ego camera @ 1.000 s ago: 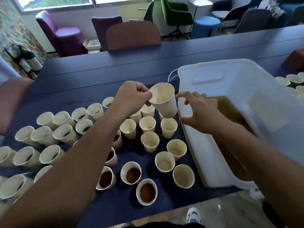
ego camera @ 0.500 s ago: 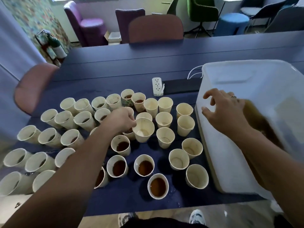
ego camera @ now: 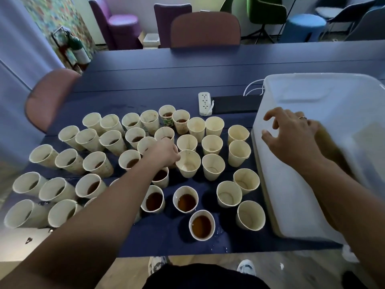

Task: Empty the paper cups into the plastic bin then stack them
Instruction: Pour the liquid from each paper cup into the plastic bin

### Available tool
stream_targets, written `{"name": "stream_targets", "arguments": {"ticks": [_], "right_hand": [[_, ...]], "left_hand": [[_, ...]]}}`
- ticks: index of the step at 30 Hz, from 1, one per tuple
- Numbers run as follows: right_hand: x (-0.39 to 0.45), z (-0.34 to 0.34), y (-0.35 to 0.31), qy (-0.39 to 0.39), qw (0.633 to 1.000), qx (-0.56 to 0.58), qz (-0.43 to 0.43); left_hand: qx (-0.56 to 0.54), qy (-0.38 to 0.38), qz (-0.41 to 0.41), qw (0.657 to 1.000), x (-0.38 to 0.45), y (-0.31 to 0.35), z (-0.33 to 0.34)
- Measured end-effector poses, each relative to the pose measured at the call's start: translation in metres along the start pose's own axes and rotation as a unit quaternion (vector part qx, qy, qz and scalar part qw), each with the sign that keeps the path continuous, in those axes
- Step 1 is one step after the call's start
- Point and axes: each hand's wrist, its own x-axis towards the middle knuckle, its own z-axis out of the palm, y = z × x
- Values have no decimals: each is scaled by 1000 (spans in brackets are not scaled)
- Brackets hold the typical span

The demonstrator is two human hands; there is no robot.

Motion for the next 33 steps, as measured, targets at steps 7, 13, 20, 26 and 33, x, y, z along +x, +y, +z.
{"name": "stream_targets", "arguments": {"ticks": [7,13,20,26,33], "right_hand": [[-1,0,0,13,1000,2,-7],[-2,0,-1,9,1000,-7,-9],[-2,1,0,14,1000,-11,-12],[-4,-1,-2,9,1000,-13,-14],[-11,-7,-9,-2,999,-1,-43]], "left_hand": [[31,-43,24,998,-6,-1,8],[233,-150,65,959,-29,-4,34],[274,-107,100,951,-30,-12,56],[257,-118,82,956,-33,-2,27],[95,-103,92,986,-59,45,-43]]}}
